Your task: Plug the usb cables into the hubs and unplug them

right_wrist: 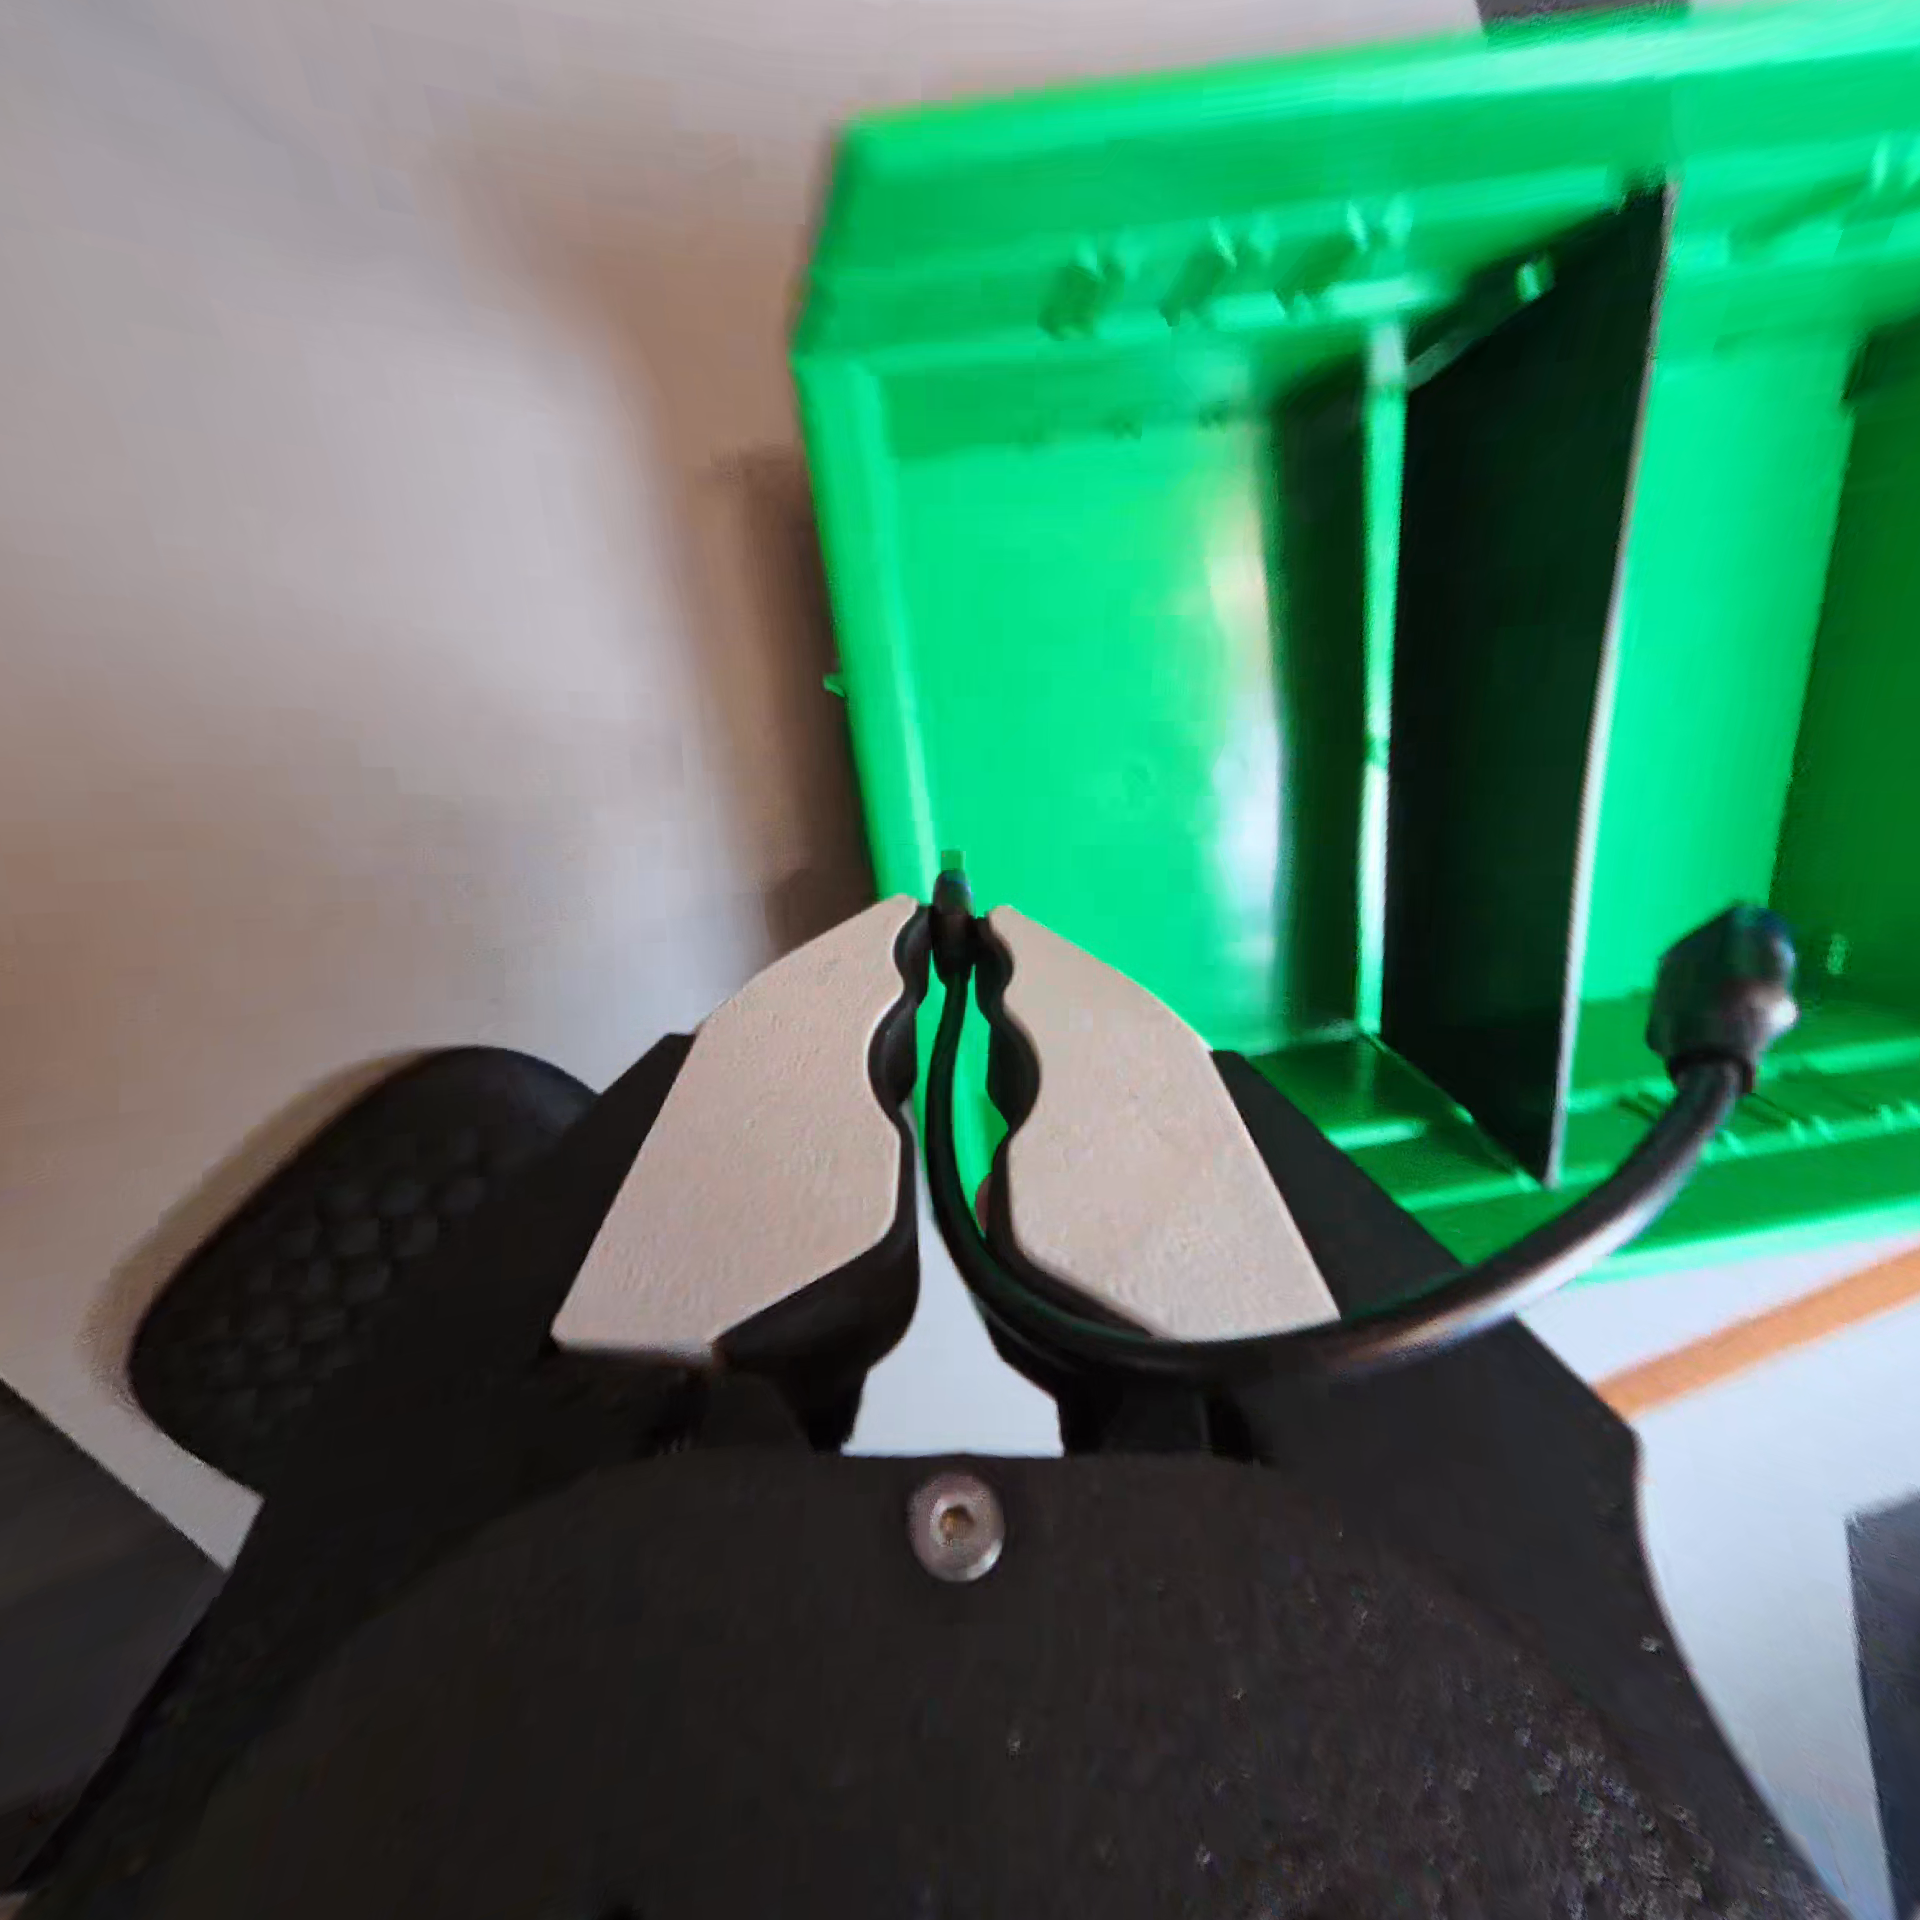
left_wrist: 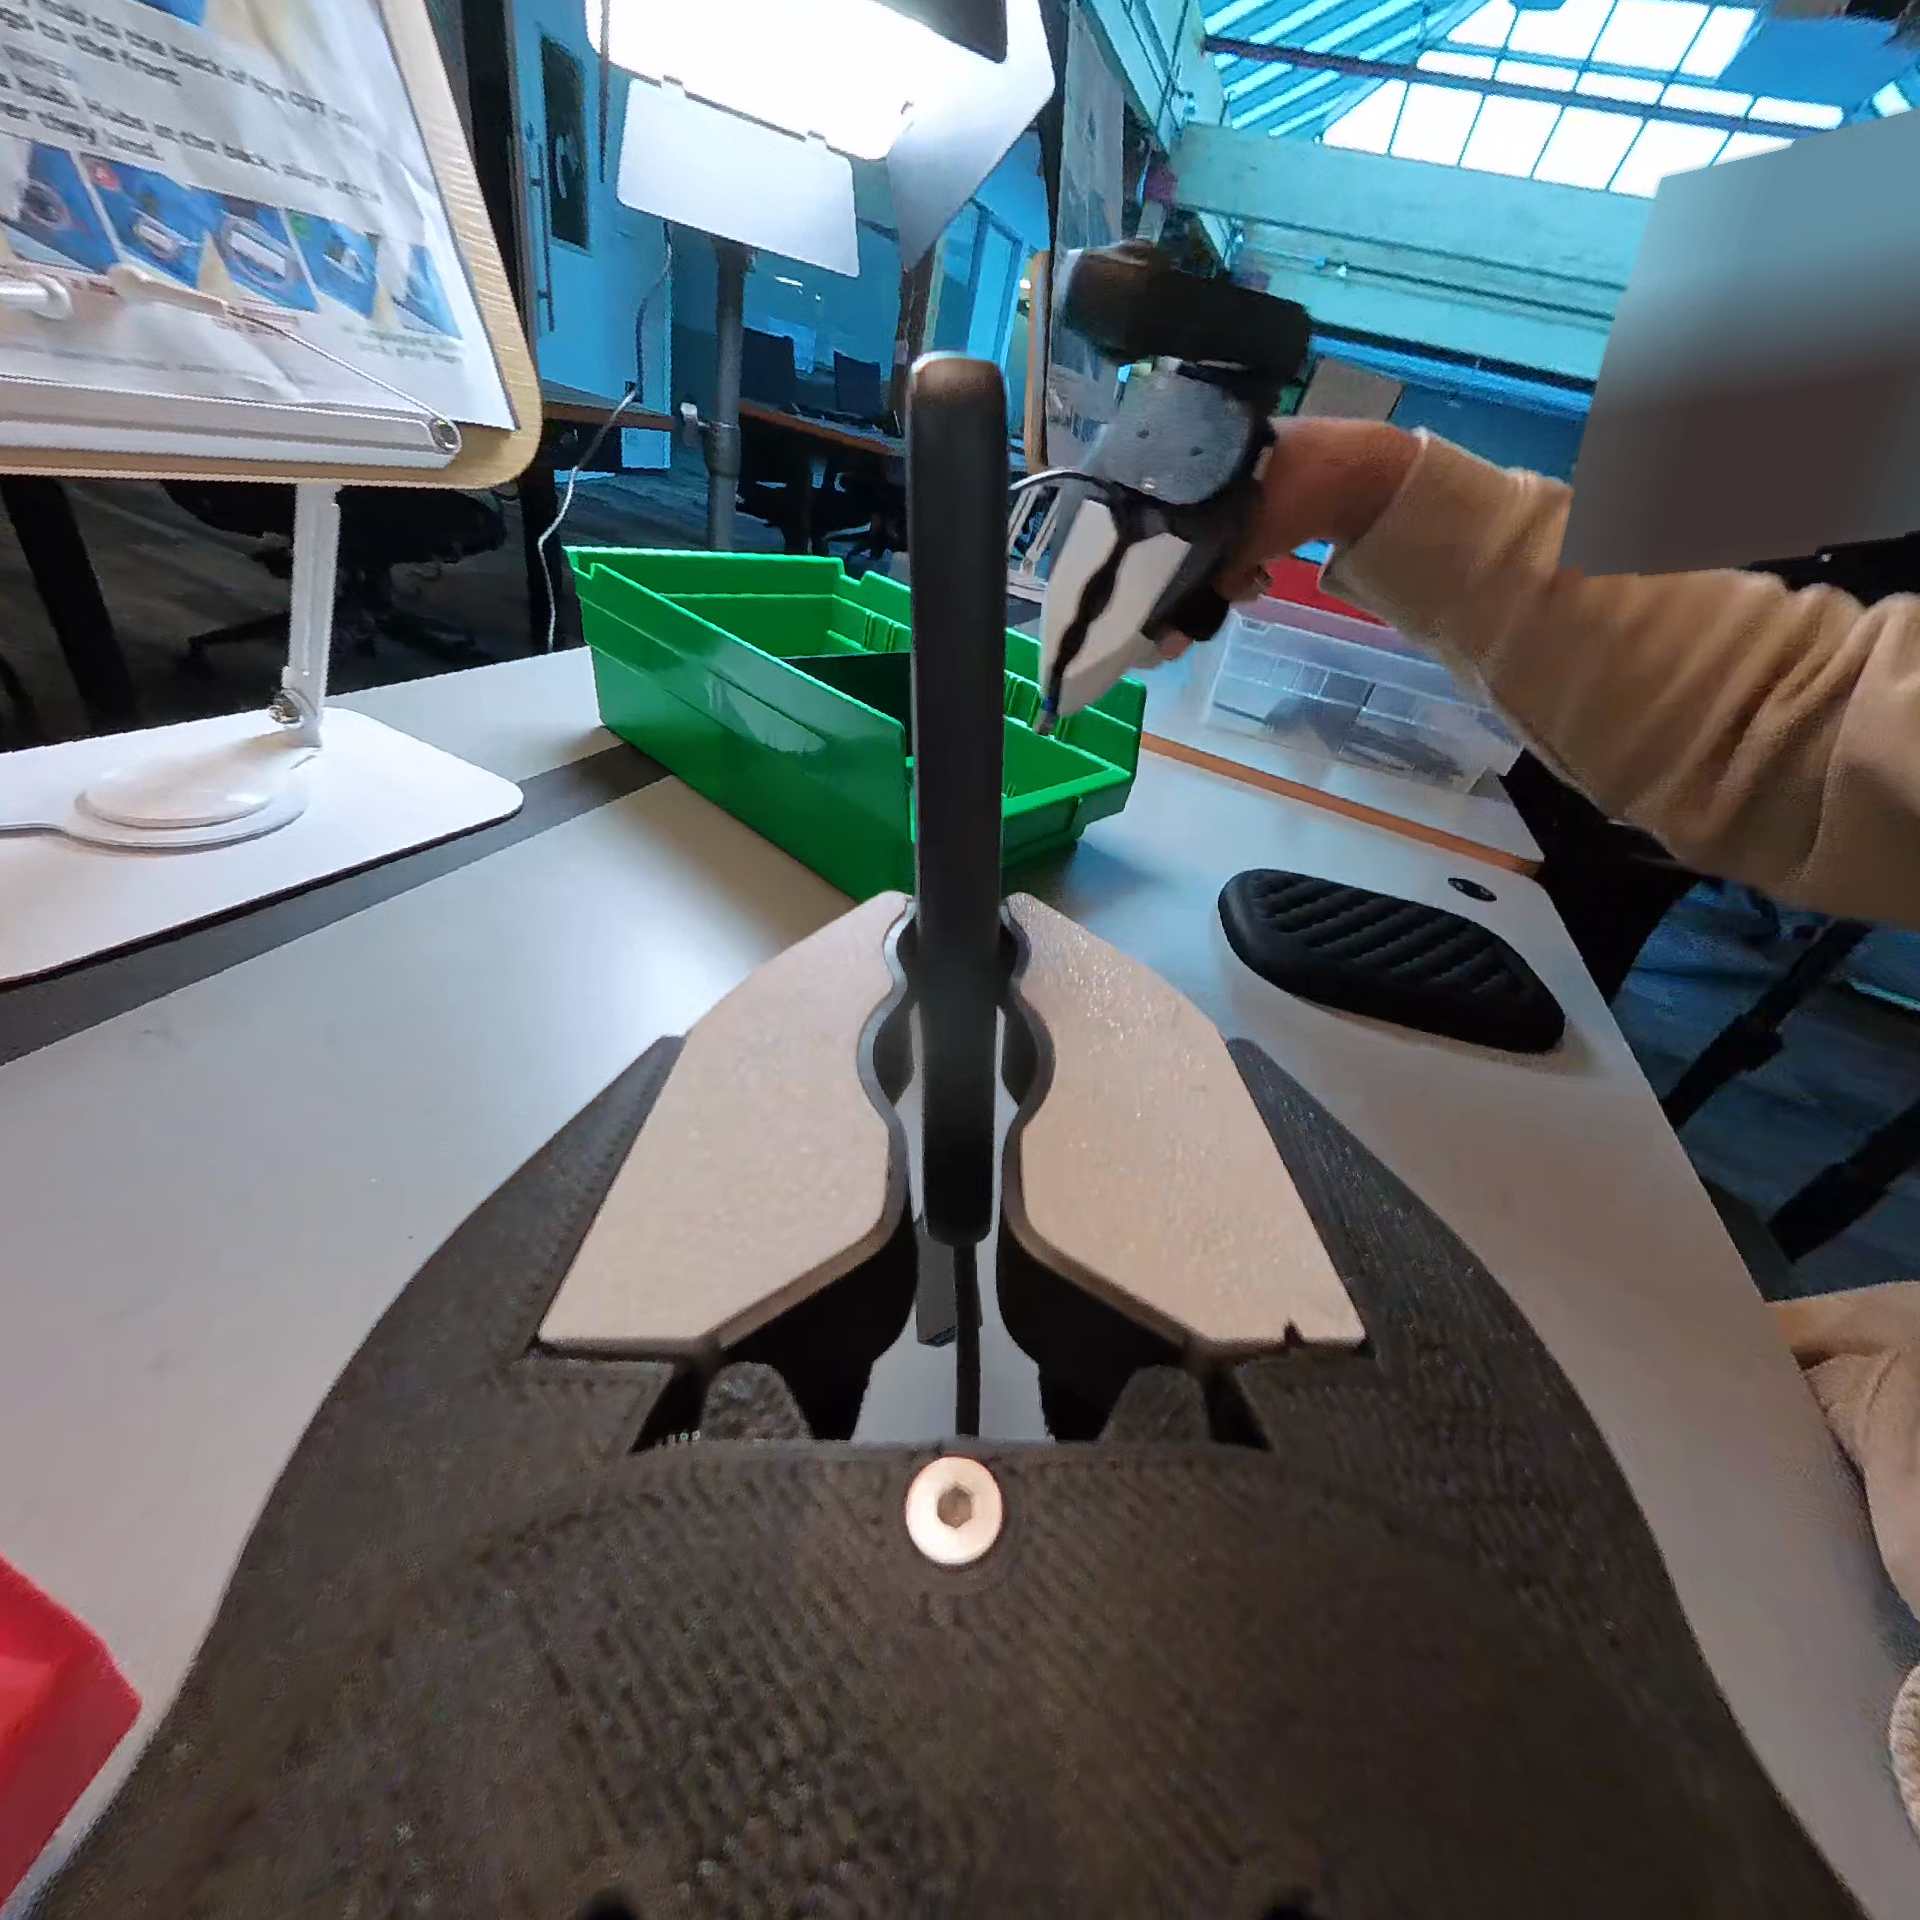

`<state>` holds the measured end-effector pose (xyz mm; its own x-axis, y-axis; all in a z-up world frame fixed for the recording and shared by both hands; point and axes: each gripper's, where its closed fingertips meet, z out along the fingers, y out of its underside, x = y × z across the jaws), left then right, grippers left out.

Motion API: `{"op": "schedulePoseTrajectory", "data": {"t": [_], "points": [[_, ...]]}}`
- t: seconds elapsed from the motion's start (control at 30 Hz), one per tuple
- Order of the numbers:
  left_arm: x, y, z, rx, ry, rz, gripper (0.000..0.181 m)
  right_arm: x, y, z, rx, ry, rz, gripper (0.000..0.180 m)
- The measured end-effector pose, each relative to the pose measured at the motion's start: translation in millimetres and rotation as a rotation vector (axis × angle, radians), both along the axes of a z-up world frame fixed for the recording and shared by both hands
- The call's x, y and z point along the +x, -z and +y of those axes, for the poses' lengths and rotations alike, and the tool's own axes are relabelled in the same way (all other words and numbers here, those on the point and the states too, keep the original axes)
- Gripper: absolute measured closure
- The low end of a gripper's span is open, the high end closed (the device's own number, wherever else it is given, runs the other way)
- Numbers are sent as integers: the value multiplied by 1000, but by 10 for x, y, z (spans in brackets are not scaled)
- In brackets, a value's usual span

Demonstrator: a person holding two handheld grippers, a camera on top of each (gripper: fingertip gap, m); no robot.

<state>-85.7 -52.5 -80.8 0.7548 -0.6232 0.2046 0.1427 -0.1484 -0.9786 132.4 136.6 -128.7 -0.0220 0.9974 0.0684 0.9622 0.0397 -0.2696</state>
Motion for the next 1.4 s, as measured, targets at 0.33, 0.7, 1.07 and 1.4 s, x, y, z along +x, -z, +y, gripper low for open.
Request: {"op": "schedulePoseTrajectory", "data": {"t": [0.33,0.7,1.07,1.4], "points": [[163,83,-40,0,44,40,169,227,356,484,129,62,-306,162],[203,84,-38,-10,64,3,169,-612,-362,-357,3,-94,446,147],[257,-145,-115,31,115,-198,169,-1560,-556,-2083,-469,-190,1124,156],[547,-138,-262,11,266,-213,168,-1682,-784,-2099,-562,-185,1269,152]]}}
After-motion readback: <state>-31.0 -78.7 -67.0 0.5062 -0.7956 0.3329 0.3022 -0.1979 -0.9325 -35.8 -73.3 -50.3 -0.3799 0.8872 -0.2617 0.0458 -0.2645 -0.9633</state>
